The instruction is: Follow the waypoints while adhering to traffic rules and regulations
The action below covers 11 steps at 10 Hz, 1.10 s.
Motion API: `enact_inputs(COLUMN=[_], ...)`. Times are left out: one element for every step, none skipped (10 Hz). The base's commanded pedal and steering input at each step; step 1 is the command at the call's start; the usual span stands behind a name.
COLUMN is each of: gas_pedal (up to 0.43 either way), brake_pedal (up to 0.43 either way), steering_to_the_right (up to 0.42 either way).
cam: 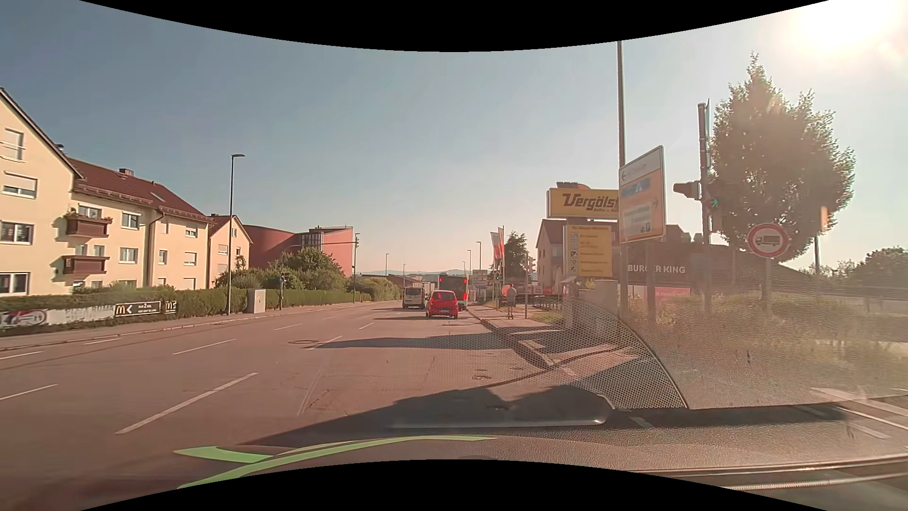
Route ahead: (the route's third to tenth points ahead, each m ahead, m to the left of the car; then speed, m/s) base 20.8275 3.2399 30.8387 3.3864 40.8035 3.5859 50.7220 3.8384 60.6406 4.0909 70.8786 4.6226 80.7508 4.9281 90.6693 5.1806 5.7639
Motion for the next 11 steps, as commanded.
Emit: enact_inputs(gas_pedal=[0.000,0.000,0.000,0.000,0.000,0.000,0.000,0.000,0.000,0.000,0.000], brake_pedal=[0.073,0.073,0.073,0.079,0.073,0.079,0.079,0.073,0.079,0.079,0.079], steering_to_the_right=[-0.001,-0.002,-0.002,-0.002,-0.002,-0.003,-0.003,-0.003,-0.003,-0.003,-0.003])
